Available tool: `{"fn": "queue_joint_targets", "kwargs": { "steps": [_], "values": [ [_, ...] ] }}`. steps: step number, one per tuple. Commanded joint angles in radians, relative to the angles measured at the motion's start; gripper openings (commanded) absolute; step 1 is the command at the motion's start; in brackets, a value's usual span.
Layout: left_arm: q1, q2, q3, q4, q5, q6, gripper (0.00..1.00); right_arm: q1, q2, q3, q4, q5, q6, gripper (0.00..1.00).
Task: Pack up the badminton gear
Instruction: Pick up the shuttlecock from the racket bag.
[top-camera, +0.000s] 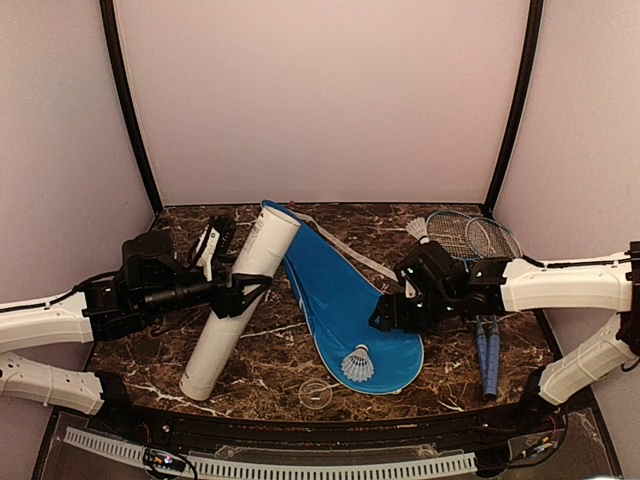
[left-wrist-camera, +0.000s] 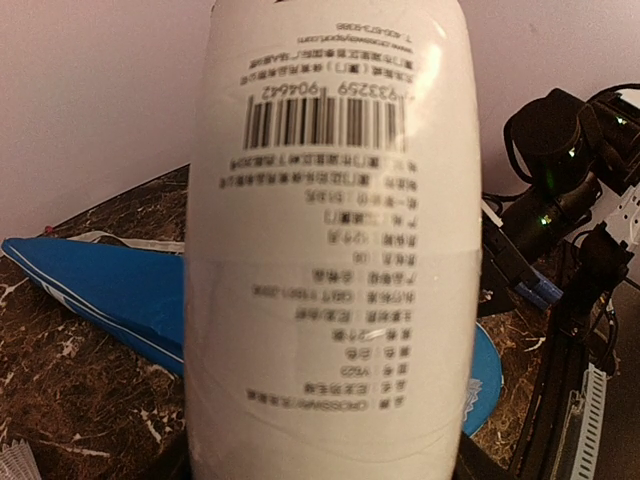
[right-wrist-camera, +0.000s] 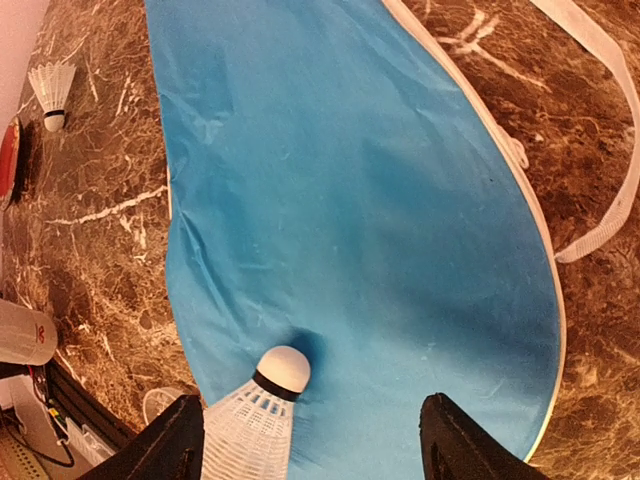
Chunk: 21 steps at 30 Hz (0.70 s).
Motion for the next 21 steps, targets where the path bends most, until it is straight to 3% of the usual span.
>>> {"fn": "queue_joint_targets", "kwargs": {
  "steps": [1, 12, 21],
  "values": [
    [-0.005, -0.044, -0.016, 0.017, -0.027, -0.022, 0.63, -0.038, 0.062, 0.111, -0.185, -0.187, -0.228, 0.73],
    [-0.005, -0.058, -0.042, 0.019, -0.038, -0.045, 0.63, -0.039, 0.199, 0.158, -0.133, -0.294, -0.277, 0.57],
    [-0.005, -0.058, -0.057, 0.036, -0.036, -0.049, 0.63, -0.041, 0.297, 0.183, -0.095, -0.368, -0.269, 0.56]
  ]
}}
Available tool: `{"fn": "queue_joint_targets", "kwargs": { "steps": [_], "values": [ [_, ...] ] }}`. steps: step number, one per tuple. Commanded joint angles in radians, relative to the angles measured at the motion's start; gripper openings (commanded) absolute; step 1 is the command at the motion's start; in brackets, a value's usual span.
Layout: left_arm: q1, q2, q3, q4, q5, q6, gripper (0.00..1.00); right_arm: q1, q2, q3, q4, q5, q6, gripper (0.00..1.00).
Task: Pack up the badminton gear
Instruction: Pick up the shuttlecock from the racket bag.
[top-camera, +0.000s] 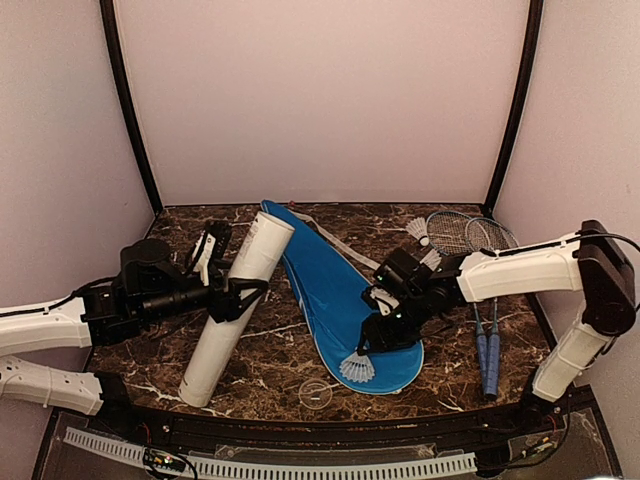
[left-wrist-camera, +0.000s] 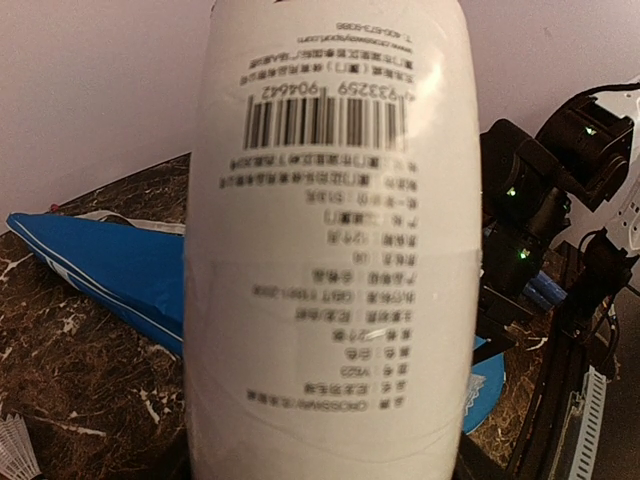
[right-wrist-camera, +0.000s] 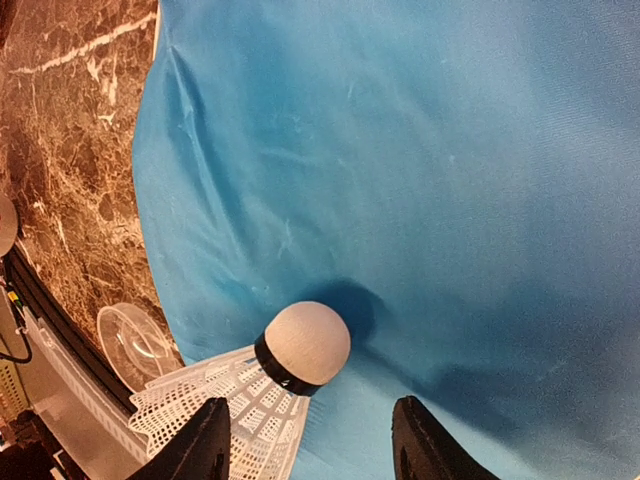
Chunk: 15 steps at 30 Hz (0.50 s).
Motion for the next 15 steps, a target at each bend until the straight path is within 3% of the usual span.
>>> {"fn": "queue_joint_targets", "kwargs": {
  "steps": [1, 15],
  "values": [
    [-0.005, -0.024, -0.018, 0.043, -0.006, -0.008, 0.63, -0.005, 0.051, 0.026, 0.054, -0.073, 0.002, 0.56],
    [-0.005, -0.027, -0.031, 0.048, -0.007, -0.001, 0.63, -0.006, 0.121, -0.019, 0.161, -0.124, 0.062, 0.51]
  ]
}}
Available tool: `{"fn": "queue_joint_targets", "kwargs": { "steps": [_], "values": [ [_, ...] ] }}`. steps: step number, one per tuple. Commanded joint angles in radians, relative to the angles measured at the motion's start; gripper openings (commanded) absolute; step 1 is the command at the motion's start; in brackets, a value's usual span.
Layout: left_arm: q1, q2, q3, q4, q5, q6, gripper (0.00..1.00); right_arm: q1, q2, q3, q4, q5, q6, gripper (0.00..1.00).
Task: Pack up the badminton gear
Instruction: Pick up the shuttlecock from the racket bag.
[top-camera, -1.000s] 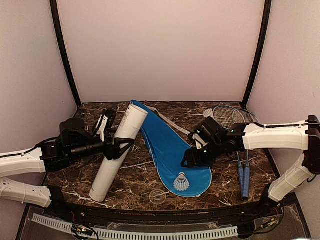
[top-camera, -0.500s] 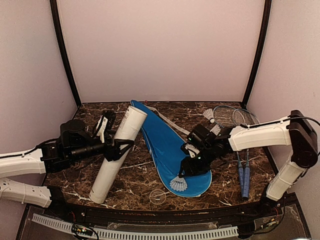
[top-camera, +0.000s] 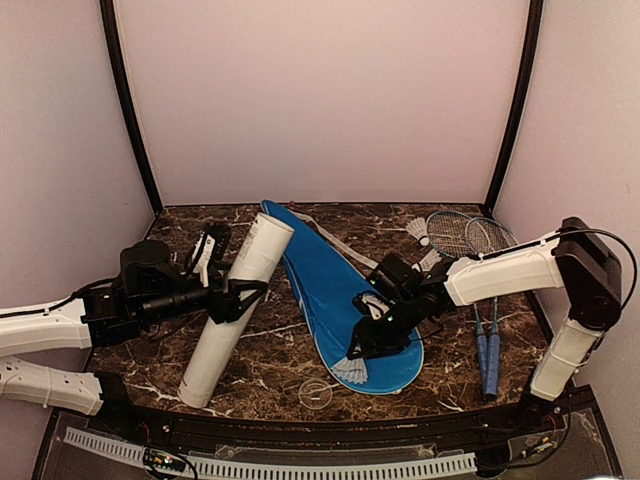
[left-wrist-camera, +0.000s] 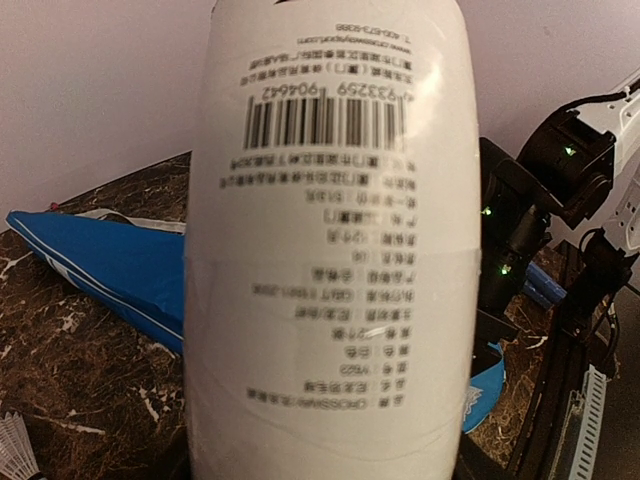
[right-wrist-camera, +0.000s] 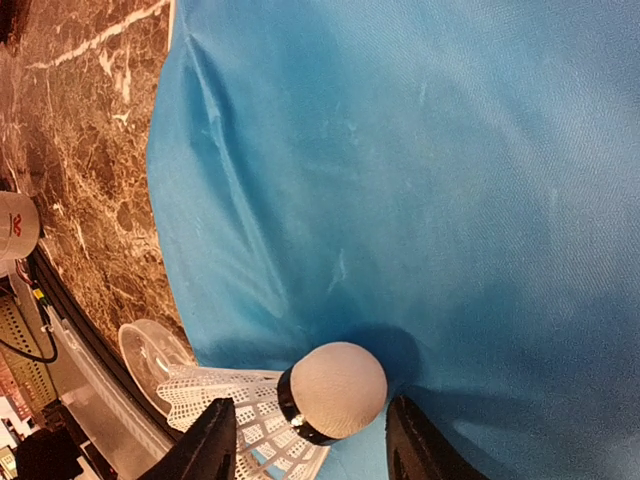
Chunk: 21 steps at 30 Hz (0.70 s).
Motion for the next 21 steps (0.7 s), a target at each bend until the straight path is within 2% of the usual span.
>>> {"fn": "queue_joint_targets", "kwargs": {
  "steps": [1, 8, 21],
  "values": [
    [-0.005, -0.023, -0.018, 0.040, -0.007, 0.000, 0.63, -0.006, 0.033, -0.021, 0.055, -0.011, 0.032, 0.51],
    [-0.005, -0.030, -0.025, 0.044, -0.006, -0.003, 0.63, -0.008, 0.064, -0.039, 0.117, -0.016, 0.085, 0.49],
    [-0.005, -0.026, -0.025, 0.050, 0.009, -0.006, 0.63, -0.014, 0.058, -0.120, 0.287, -0.039, 0.218, 0.32]
  ]
}}
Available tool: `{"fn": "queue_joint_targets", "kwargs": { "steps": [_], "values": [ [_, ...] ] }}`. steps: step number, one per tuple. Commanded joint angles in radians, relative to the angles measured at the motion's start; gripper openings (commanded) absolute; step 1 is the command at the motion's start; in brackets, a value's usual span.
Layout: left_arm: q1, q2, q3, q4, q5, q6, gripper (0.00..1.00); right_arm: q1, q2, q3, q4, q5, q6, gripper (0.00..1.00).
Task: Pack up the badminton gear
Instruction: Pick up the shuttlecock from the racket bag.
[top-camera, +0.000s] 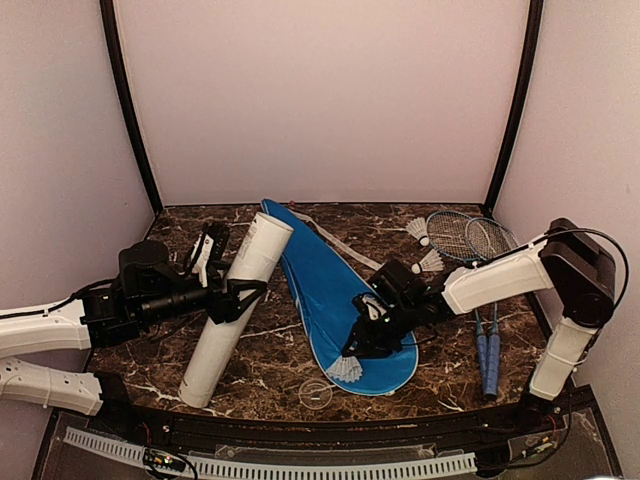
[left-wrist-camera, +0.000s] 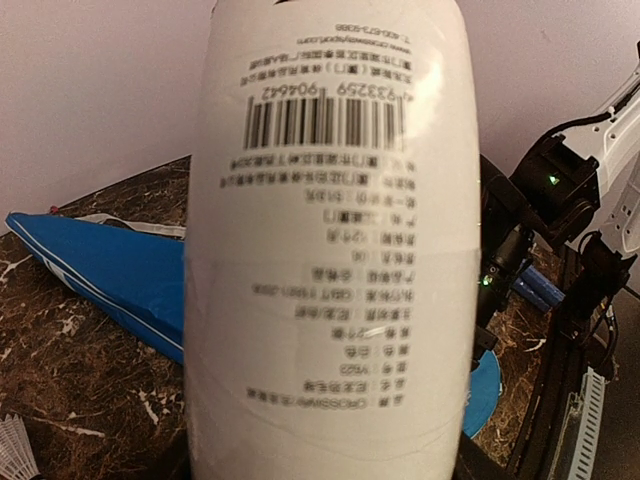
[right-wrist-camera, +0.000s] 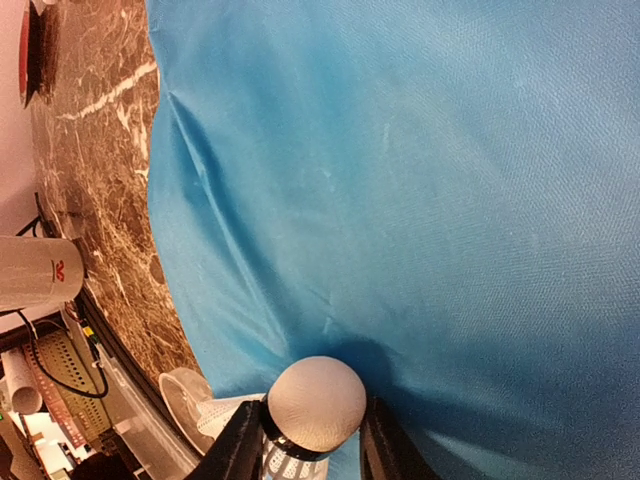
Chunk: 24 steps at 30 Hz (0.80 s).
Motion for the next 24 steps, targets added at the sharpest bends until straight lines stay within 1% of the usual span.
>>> {"fn": "queue_joint_targets", "kwargs": {
  "steps": [1, 7, 11, 17, 24],
  "values": [
    [-0.005, -0.017, -0.017, 0.041, 0.009, -0.005, 0.63, -0.004, 0.009, -0.049, 0.056, 0.008, 0.066, 0.31],
    [-0.005, 0.004, -0.009, 0.042, 0.026, -0.001, 0.63, -0.004, -0.100, -0.066, 0.098, 0.056, 0.087, 0.29],
    [-0.006, 0.027, -0.006, 0.058, 0.045, -0.004, 0.63, -0.003, -0.197, -0.097, 0.116, 0.157, 0.075, 0.27],
    [-0.014, 0.058, 0.003, 0.093, 0.081, 0.000, 0.63, -0.005, -0.288, -0.173, 0.205, 0.252, 0.050, 0.26],
    [-0.030, 0.110, 0.027, 0.116, 0.123, 0.010, 0.63, -0.005, -0.378, -0.228, 0.293, 0.322, 0.029, 0.26]
  ]
}}
